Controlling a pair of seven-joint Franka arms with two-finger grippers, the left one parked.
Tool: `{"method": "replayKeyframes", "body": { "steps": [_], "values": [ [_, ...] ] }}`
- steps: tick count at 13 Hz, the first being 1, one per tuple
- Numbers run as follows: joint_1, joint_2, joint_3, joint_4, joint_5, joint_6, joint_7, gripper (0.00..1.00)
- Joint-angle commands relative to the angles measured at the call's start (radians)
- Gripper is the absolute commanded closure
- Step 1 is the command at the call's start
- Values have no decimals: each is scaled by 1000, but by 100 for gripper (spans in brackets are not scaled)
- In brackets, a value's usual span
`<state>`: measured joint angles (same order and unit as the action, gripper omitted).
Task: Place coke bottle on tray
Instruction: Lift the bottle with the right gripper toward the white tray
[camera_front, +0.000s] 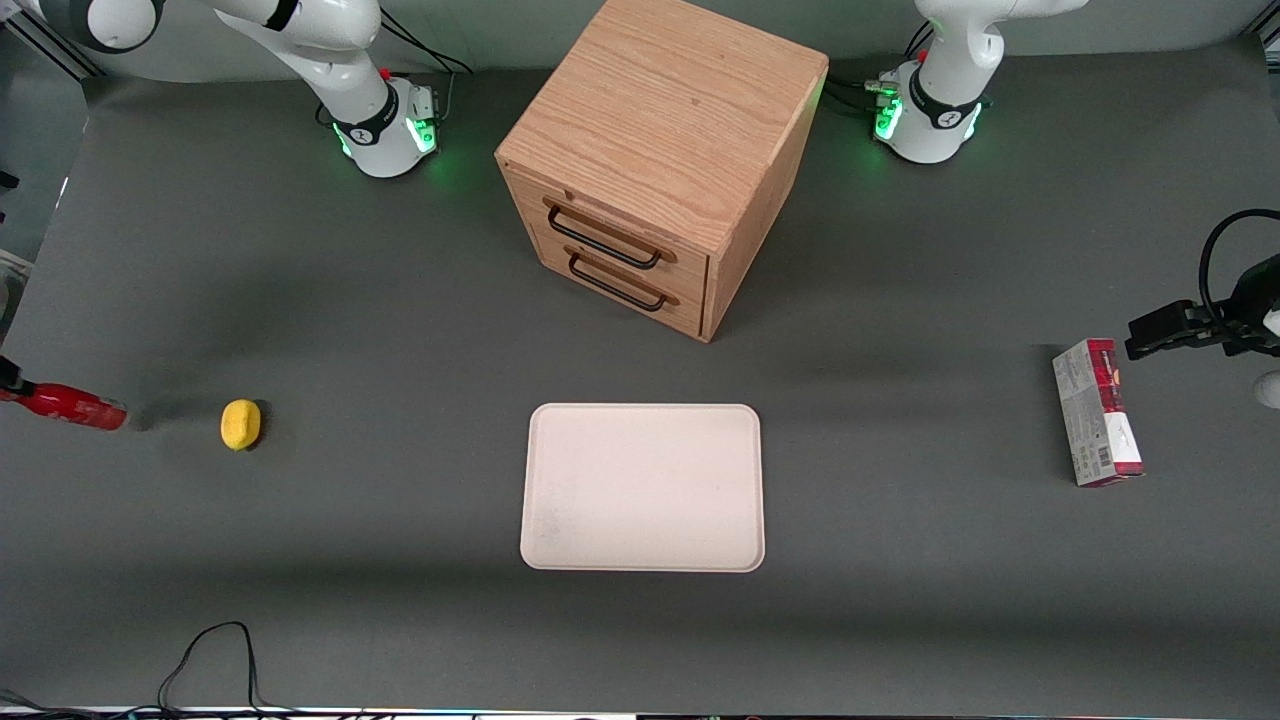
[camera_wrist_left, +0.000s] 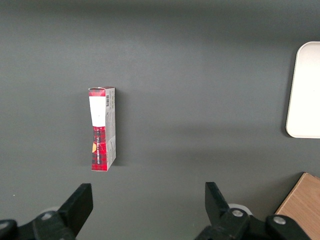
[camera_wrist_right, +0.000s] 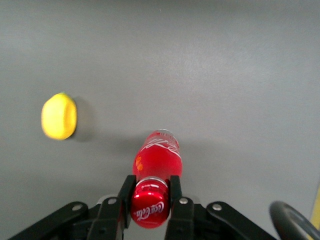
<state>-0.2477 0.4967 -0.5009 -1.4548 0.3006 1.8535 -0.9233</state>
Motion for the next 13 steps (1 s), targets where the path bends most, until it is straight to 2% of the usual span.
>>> {"method": "replayKeyframes", "body": {
  "steps": [1,6,9,11,13],
  "values": [
    [1,-49,-25,155,-56,-182,-15,89],
    [-8,-98,-70,434,-95,-454,-23,90],
    [-15,-142,-64,481,-92,-510,-22,91],
    [5,-152,-42,481,-80,-519,-3,92],
    [112,-152,-18,481,-81,-542,97,92]
  ]
}}
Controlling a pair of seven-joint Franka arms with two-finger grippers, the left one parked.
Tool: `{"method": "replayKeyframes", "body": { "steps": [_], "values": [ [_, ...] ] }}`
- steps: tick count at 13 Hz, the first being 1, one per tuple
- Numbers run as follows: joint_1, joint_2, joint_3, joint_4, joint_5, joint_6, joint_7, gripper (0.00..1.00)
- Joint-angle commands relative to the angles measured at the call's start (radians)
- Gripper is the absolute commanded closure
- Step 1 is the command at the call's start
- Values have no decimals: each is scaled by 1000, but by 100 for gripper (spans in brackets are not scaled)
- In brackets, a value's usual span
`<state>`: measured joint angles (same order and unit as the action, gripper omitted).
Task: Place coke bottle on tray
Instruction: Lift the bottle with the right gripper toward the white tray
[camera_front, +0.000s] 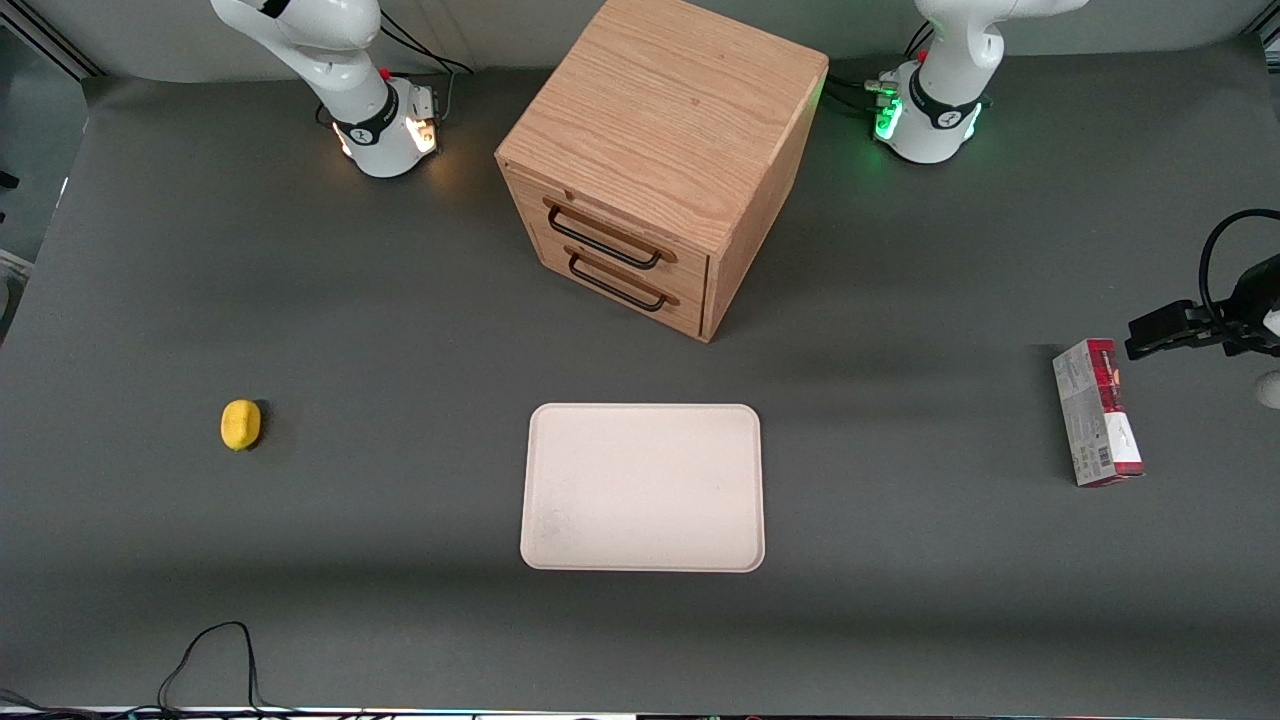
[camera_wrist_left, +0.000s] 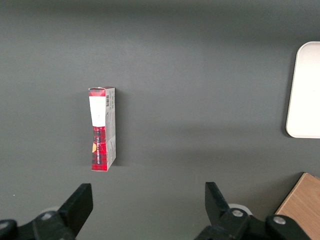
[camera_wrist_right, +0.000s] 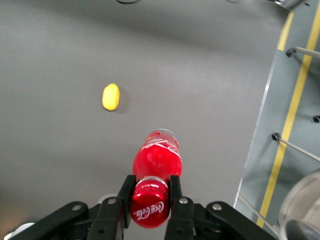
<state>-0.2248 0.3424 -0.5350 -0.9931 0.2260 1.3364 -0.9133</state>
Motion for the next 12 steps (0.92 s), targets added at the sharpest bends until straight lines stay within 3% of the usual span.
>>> {"method": "replayKeyframes", "body": {
  "steps": [1,8,12],
  "values": [
    [155,1,20,19,-5,-39,170,92],
    [798,73,30,47,-17,39,984,94],
    [1010,177,27,132,-34,89,1241,98]
  ]
}}
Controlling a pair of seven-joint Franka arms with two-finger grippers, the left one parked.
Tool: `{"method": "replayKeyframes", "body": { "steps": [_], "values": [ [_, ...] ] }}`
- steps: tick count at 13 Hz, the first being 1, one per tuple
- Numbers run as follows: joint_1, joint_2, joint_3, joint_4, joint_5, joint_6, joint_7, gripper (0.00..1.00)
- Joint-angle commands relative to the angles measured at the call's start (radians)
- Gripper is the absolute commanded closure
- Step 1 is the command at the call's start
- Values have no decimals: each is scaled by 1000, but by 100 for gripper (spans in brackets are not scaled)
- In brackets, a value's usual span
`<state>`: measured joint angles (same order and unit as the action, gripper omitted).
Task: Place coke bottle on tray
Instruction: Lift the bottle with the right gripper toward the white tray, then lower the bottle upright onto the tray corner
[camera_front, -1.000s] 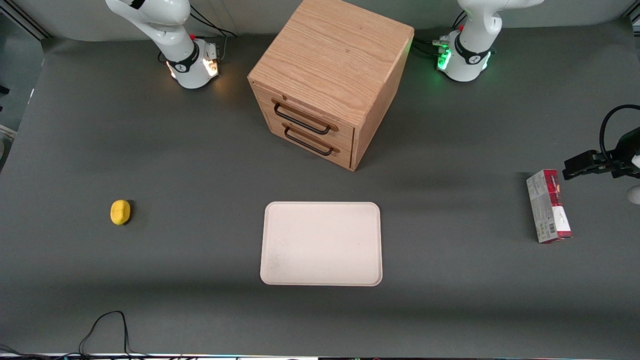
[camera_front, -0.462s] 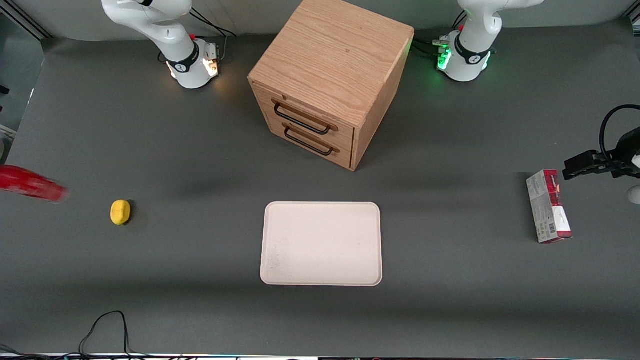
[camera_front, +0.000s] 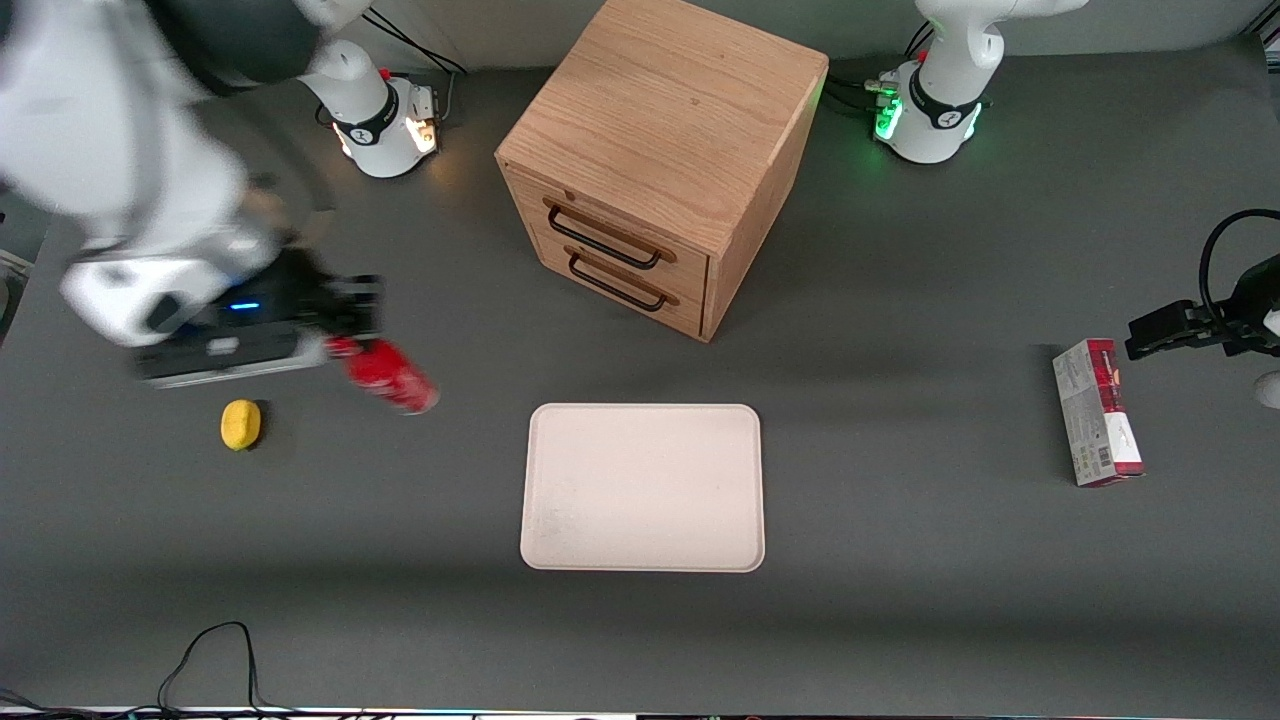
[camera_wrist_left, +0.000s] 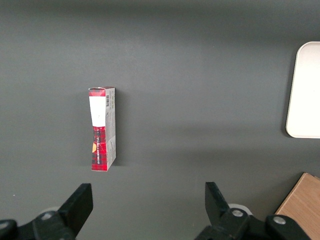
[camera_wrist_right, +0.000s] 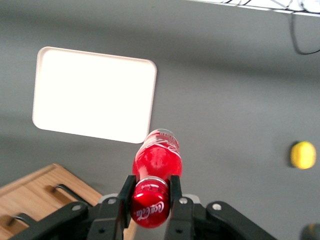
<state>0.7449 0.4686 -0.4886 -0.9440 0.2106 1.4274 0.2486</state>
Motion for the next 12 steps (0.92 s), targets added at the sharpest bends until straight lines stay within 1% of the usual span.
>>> {"method": "replayKeyframes", "body": {
  "steps": [1,5,8,11,12],
  "values": [
    [62,53,-19,83,-20,11,84,98],
    [73,99,-7,82,-19,103,81,98],
    [59,198,-7,79,-16,232,71,98],
    [45,295,-5,74,-7,324,69,98],
    [24,323,14,73,-5,352,60,98]
  ]
}}
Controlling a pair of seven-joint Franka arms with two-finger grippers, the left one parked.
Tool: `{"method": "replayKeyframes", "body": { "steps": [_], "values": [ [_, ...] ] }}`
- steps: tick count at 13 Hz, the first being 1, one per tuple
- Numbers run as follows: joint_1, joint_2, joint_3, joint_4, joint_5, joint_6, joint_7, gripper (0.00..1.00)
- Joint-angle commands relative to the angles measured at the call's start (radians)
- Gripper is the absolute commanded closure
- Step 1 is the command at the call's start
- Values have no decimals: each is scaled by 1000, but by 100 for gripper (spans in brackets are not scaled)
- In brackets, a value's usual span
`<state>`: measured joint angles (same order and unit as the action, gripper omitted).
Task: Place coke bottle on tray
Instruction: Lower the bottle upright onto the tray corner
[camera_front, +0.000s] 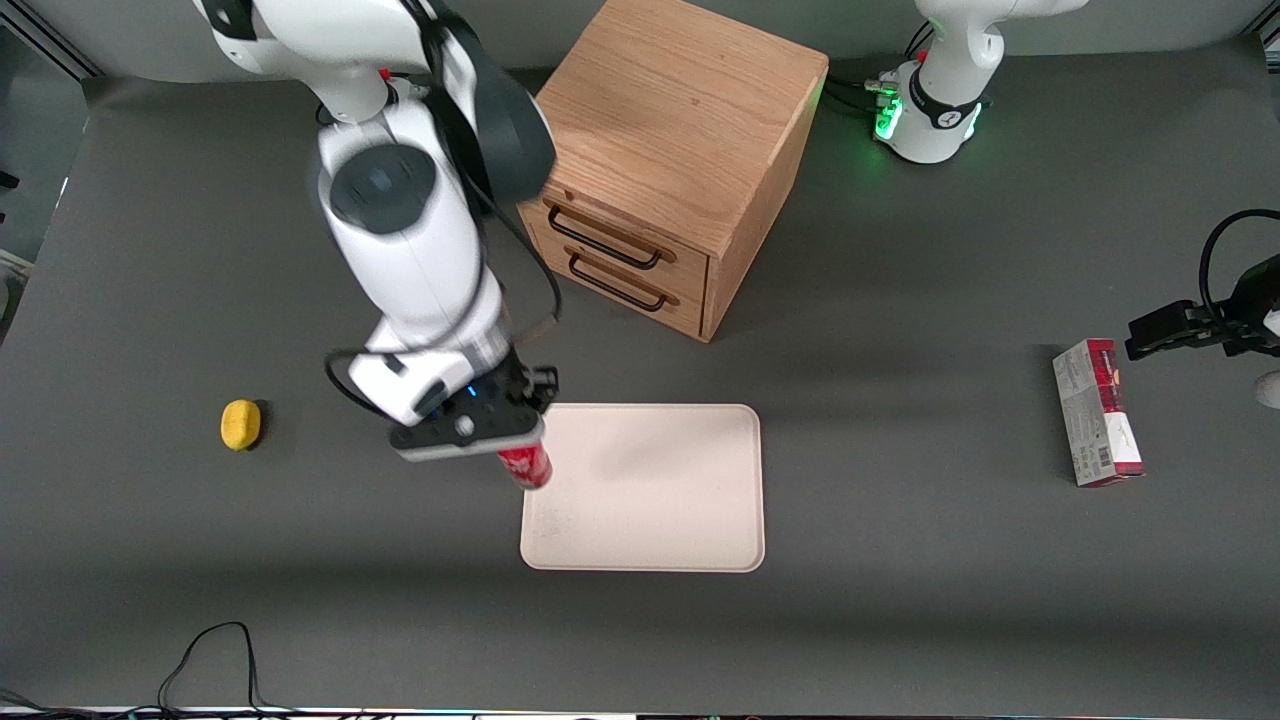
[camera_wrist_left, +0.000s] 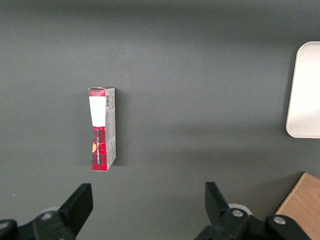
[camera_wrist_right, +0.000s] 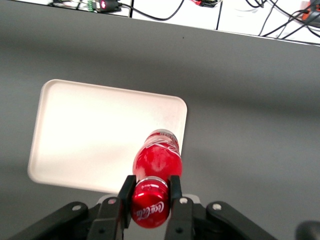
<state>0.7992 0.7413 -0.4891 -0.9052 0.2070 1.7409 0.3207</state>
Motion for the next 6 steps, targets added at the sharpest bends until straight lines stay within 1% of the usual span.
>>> {"method": "replayKeyframes", "body": {
  "steps": [1,3,4,6],
  "values": [
    [-69,64,71,31,-1,66,-14,98],
    [-161,95,191,29,-3,113,-14,98],
    [-181,108,211,23,-3,136,-18,98],
    [-181,134,211,11,-6,167,-32,97]
  ]
}}
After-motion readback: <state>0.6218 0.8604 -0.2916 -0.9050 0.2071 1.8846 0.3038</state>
